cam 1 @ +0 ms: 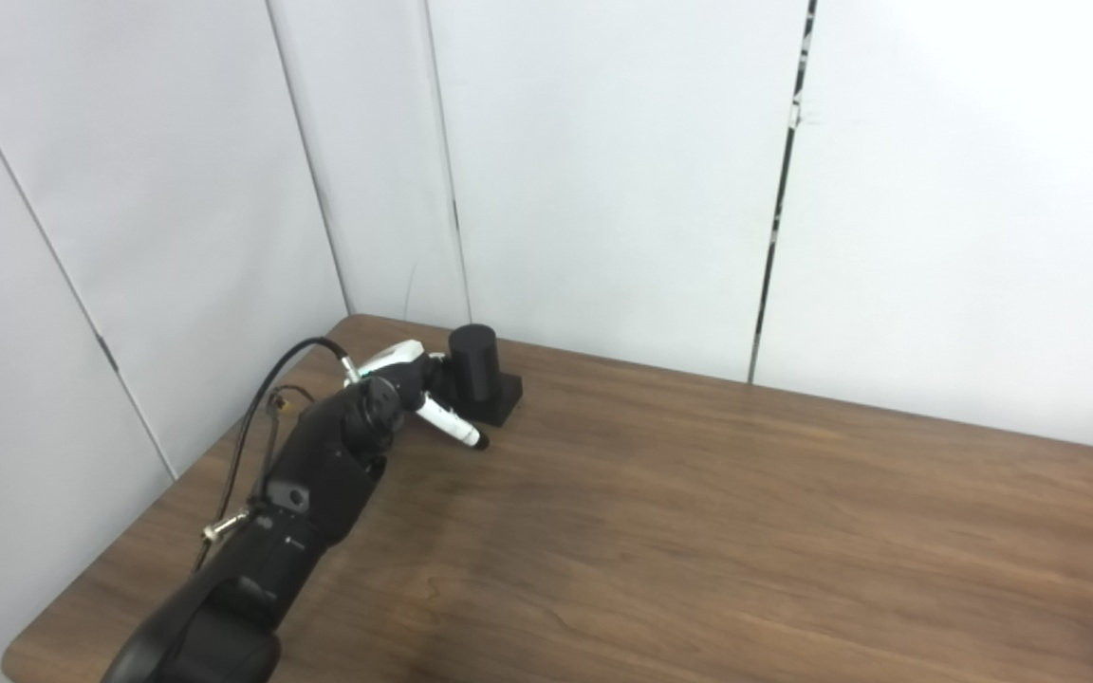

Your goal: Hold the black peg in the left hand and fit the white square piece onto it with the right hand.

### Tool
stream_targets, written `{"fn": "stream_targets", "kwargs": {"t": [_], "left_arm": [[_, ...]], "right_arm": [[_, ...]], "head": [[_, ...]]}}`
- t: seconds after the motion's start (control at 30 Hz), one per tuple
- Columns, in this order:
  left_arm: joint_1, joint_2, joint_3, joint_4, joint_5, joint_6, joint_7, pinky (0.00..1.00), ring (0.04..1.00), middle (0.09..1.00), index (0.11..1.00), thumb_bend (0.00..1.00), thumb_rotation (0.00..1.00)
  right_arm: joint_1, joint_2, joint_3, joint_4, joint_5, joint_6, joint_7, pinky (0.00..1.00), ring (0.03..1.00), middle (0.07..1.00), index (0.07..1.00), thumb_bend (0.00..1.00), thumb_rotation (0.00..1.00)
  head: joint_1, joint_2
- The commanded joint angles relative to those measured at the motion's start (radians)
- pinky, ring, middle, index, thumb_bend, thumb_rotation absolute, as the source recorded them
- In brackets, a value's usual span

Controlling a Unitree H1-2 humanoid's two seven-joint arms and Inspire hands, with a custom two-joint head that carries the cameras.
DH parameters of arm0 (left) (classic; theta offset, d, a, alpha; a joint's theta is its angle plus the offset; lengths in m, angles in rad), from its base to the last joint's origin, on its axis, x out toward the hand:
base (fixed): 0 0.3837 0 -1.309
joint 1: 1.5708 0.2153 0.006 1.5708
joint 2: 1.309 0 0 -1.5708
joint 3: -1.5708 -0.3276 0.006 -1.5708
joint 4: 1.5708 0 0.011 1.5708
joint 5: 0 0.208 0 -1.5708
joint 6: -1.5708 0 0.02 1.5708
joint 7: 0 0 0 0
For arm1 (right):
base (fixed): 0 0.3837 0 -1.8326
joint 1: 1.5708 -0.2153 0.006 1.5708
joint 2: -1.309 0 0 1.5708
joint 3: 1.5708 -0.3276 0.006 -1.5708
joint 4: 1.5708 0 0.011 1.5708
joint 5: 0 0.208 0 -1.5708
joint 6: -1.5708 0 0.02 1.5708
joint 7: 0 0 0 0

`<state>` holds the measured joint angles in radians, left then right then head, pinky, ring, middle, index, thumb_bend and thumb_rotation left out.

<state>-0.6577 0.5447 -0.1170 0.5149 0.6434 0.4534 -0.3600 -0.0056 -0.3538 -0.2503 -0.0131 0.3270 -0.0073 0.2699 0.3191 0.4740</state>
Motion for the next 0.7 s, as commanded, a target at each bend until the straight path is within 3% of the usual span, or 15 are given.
{"fn": "stream_targets", "kwargs": {"t": [0.0,0.2,0.67], "left_arm": [[-0.067,0.019,-0.009,0.009,-0.012,-0.016,0.037,1.00,1.000,1.000,0.960,1.00,0.28],[-0.104,0.003,-0.058,0.101,-0.031,-0.047,0.093,1.00,1.000,1.000,0.963,1.00,0.25],[-0.138,-0.011,-0.080,0.173,-0.105,-0.078,0.152,1.00,1.000,1.000,0.994,1.00,0.23]], "right_arm": [[0.002,-0.016,-0.009,-0.030,0.016,-0.006,0.007,1.00,1.000,0.898,1.000,0.58,0.93],[0.021,-0.031,-0.013,-0.031,0.037,-0.013,0.028,1.00,1.000,0.900,1.000,0.57,0.92],[0.052,-0.047,-0.024,-0.050,0.060,0.002,0.051,1.00,0.996,0.886,1.000,0.58,0.88]], "head": [[-0.001,0.001],[-0.008,0.000],[-0.011,0.021]]}}
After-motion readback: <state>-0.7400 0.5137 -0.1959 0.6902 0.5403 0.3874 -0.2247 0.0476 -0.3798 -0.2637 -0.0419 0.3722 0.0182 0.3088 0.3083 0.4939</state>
